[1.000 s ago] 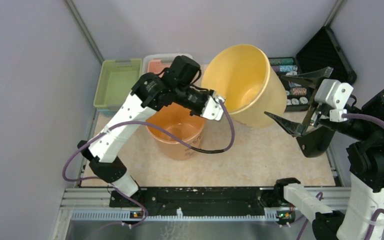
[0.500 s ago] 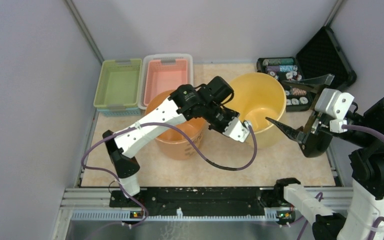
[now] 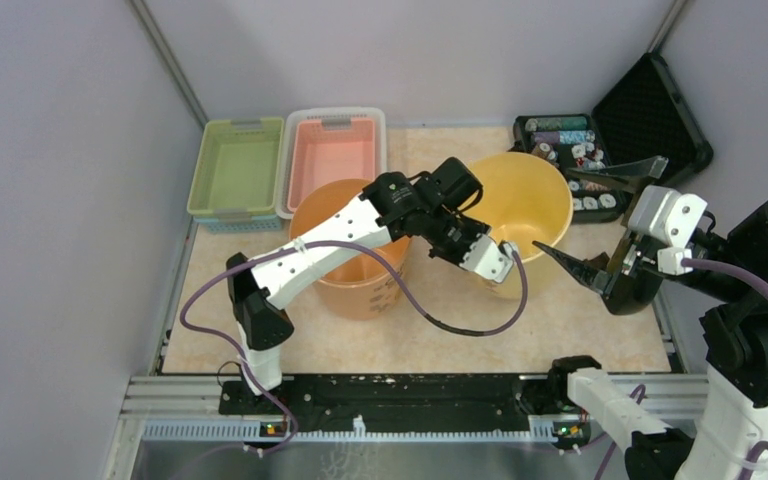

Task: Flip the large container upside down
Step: Place the container at the center of the board.

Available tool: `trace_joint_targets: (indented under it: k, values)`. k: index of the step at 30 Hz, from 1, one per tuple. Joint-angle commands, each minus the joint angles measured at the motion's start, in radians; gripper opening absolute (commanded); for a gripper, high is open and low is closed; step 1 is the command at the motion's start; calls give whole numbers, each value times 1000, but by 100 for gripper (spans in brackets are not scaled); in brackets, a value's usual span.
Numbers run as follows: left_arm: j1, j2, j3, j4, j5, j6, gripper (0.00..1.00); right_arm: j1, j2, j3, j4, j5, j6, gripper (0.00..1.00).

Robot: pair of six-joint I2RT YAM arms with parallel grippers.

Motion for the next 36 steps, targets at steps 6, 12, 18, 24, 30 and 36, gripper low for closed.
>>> trace_joint_targets:
  k: [6, 12, 18, 24, 30, 36]
  values:
    - [-11, -17, 20, 122, 6, -2, 25, 14, -3, 5, 5, 3, -18, 99]
    - [-13, -36, -7, 148, -22, -41, 44, 14, -6, 0, -3, 6, -25, 99]
    - [-13, -151, -124, 260, -131, -155, 92, 20, -16, -24, -13, 10, -41, 99]
    - [-11, -279, -284, 417, -338, -244, 99, 20, -22, -40, -6, -1, -34, 99]
    - [9, -328, -378, 523, -464, -268, 99, 20, -24, -51, 8, -5, -19, 99]
    - [45, -307, -465, 640, -634, -288, 99, 20, -30, -79, 15, -6, -14, 99]
